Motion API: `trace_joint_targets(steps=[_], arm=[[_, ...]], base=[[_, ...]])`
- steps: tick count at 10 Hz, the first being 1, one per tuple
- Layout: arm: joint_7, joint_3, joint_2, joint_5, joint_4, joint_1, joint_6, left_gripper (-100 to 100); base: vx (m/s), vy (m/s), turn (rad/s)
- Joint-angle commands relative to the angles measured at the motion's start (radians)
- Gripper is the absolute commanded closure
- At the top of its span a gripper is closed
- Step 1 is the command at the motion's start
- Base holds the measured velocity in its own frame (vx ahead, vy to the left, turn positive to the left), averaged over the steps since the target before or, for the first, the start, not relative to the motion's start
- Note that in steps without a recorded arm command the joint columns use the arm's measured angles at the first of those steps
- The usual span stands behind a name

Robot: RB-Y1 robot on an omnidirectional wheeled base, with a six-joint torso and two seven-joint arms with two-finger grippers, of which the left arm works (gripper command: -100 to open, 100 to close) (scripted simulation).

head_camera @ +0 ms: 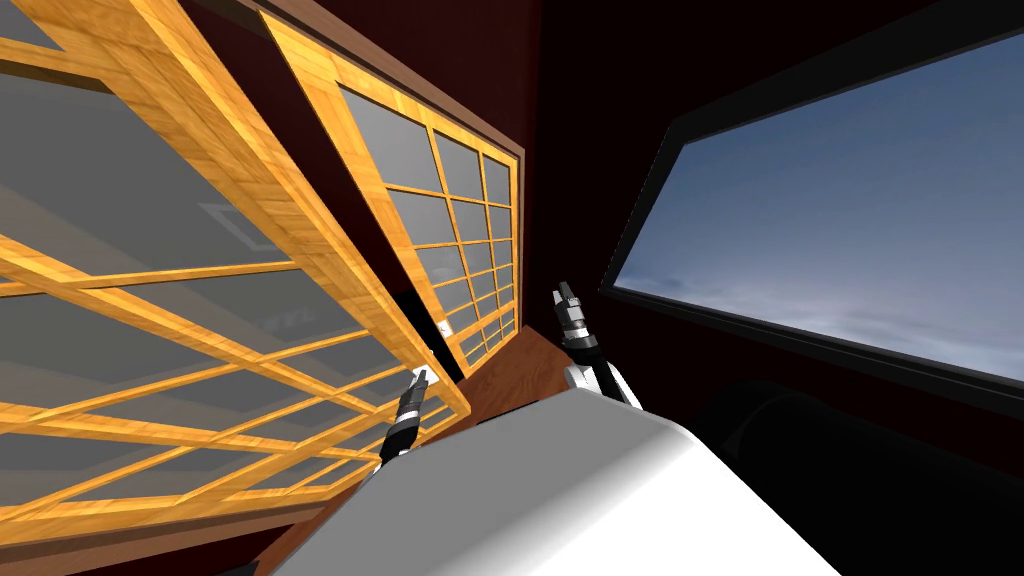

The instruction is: Pull the door open

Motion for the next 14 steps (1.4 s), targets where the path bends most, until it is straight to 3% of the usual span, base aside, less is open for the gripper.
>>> trace_joint_targets(steps=[1, 9, 10, 14], arm=[[0.05, -0.01, -0.003, 0.014, 0.019, -0.008, -0.005, 100], [0.252, -0.037, 0.004, 0.079, 0.032, -0.019, -0.005, 100], [0.257, -0.037, 0.004, 0.079, 0.032, -0.019, -0.005, 100], [0.372, -0.054, 0.008, 0.122, 0.041, -0.025, -0.005, 100]], base=[[-0.036, 0.018, -0.049], [-0.042, 0.017, -0.052], [-0.033, 0.016, -0.032], [-0.044, 0.018, -0.059]])
